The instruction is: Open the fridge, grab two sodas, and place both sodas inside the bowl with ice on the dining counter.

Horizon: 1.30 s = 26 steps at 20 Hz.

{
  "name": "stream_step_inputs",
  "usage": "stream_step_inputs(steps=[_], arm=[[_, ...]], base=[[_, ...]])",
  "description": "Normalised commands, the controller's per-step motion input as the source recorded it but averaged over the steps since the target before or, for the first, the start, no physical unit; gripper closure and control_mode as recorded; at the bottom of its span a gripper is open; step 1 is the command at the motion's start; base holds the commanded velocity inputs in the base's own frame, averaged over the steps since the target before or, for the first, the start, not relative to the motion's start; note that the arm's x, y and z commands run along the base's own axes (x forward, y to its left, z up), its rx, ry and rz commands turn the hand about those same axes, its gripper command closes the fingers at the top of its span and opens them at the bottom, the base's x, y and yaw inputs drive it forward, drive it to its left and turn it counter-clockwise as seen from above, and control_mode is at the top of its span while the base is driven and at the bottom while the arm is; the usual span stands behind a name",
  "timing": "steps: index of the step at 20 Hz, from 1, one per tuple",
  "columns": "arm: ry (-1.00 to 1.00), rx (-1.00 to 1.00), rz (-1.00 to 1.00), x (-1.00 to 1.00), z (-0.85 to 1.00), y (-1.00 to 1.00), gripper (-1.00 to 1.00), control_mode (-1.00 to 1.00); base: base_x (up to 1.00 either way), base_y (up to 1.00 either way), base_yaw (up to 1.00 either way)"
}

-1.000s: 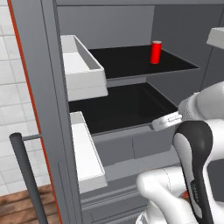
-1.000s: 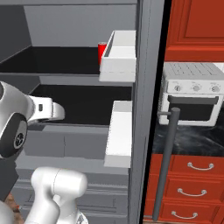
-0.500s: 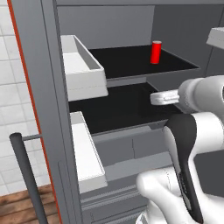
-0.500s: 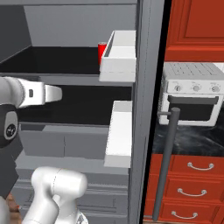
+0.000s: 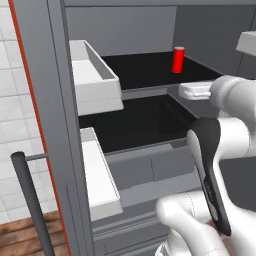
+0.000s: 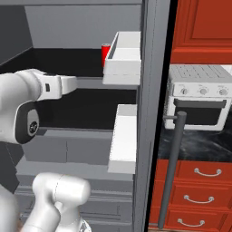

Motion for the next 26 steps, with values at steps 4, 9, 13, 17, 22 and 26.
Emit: stream_step_inputs(steps=[4,9,13,17,22,26], arm=[[0.00,0.00,-0.06,0.24,0.00,0.06,-1.00,-1.00],[0.01,0.00,0.00,0.32,0.00,0.01,-1.00,-1.00],[0.00,0.02,0.00,0.55,0.00,-0.01,-1.00,-1.00],[0.00,0.02,0.00,0.62,0.01,-0.14,-1.00,-1.00],[0.00,0.04,0.00,0.62,0.01,-0.32,-1.00,-1.00],[0.00,0.02,0.00,0.51,0.09,-0.18,-1.00,-1.00]], base=[[0.00,0.00,0.00],[0.00,0.00,0.00],[0.00,0.00,0.00],[0.00,0.00,0.00],[0.00,0.00,0.00],[0.00,0.00,0.00]])
